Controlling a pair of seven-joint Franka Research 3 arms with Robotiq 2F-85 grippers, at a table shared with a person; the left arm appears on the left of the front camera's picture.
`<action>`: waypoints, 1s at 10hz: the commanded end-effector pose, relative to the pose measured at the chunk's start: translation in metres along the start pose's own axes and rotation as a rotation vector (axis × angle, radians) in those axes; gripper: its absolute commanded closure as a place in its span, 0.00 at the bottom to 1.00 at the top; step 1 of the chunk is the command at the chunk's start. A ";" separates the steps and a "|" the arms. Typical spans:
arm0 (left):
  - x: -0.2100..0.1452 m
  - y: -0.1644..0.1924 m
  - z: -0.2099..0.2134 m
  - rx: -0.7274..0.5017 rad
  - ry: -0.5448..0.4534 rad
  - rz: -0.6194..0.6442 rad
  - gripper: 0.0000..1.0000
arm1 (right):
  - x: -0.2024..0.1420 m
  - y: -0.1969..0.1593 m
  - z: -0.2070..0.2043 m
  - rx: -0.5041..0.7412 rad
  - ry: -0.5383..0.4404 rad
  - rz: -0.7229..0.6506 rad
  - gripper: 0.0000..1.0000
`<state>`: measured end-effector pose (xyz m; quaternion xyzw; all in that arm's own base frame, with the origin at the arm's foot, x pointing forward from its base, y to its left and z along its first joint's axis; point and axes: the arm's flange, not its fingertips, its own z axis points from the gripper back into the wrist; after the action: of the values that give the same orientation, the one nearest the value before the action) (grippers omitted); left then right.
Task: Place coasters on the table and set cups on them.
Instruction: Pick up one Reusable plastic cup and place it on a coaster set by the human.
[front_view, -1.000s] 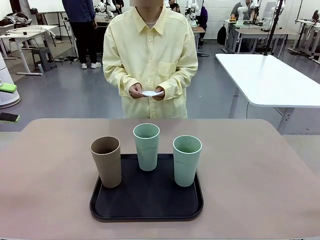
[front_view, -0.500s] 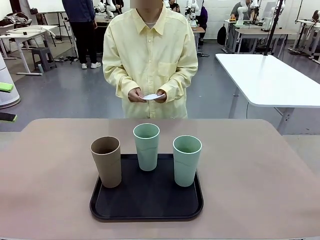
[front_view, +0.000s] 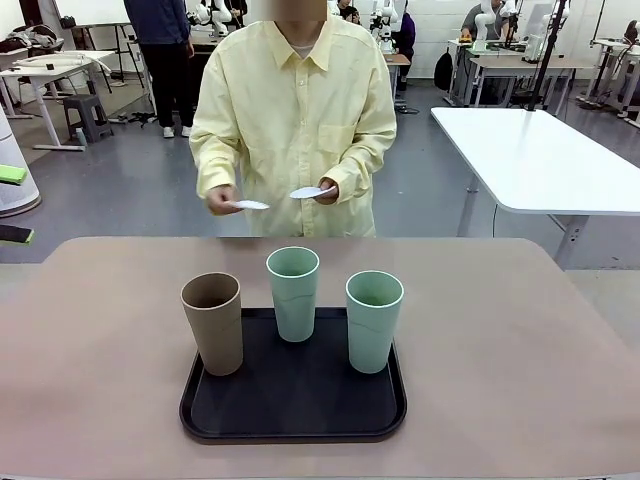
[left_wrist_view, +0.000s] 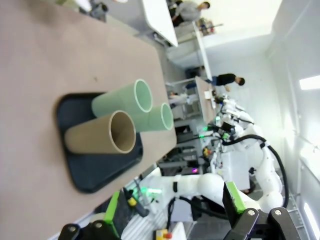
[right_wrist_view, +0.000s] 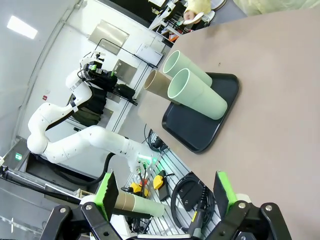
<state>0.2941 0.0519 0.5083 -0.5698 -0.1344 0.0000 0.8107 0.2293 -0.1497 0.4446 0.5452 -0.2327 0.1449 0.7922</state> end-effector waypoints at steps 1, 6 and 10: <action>-0.001 0.003 0.003 -0.006 0.007 -0.015 0.00 | 0.000 0.000 0.001 0.010 -0.007 0.005 0.00; -0.001 0.003 0.003 -0.006 0.007 -0.015 0.00 | 0.000 0.000 0.001 0.010 -0.007 0.005 0.00; -0.001 0.003 0.003 -0.006 0.007 -0.015 0.00 | 0.000 0.000 0.001 0.010 -0.007 0.005 0.00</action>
<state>0.2941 0.0519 0.5083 -0.5699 -0.1342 -0.0002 0.8107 0.2293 -0.1497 0.4446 0.5451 -0.2327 0.1449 0.7923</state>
